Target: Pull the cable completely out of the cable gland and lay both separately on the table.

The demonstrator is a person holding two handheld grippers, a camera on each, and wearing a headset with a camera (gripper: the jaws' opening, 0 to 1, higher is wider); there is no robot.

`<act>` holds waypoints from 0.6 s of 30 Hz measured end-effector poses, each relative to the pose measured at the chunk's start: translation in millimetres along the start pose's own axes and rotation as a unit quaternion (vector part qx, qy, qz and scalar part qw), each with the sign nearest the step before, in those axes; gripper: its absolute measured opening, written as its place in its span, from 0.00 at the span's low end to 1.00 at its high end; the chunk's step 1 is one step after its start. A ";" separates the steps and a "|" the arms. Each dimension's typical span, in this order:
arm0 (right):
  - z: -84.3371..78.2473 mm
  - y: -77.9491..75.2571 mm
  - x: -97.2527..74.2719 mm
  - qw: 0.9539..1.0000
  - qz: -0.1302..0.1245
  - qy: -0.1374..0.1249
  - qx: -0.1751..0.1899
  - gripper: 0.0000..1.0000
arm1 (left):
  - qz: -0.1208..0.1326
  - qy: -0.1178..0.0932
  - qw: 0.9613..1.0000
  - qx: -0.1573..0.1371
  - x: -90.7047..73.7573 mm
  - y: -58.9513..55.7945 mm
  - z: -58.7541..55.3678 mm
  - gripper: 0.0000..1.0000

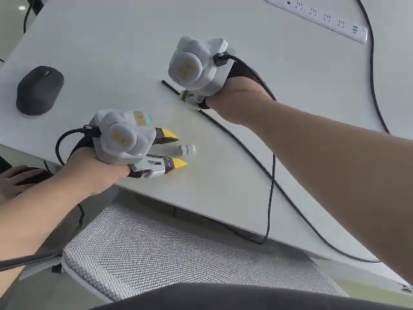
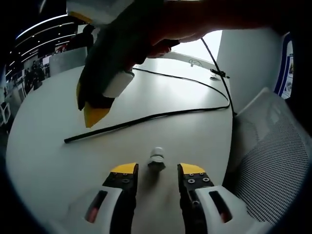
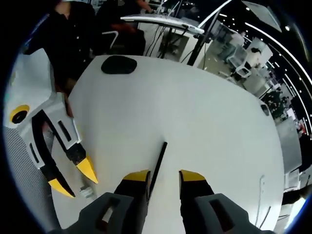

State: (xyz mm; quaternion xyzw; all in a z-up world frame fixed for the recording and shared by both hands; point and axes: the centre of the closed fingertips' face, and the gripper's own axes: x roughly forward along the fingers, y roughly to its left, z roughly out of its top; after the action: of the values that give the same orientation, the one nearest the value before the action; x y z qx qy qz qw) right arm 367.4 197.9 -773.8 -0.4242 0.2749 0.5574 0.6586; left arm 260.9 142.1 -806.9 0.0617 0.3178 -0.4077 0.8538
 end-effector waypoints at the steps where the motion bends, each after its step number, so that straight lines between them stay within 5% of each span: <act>1: 1.8 -0.6 -5.2 1.000 -0.002 -0.006 -0.003 0.23 | 0.000 0.002 1.000 -0.003 -0.5 -0.4 -0.7 0.34; 18: -5.1 -5.2 -94.8 0.993 -0.041 -0.090 0.072 0.38 | 0.005 -0.003 1.000 -0.024 -16.6 -7.2 6.6 0.49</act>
State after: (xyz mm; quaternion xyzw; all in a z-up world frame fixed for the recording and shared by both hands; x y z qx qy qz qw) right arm 351.5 145.9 -695.9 -0.3349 0.2365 0.5447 0.7316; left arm 251.1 145.8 -790.8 0.0411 0.3247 -0.3960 0.8580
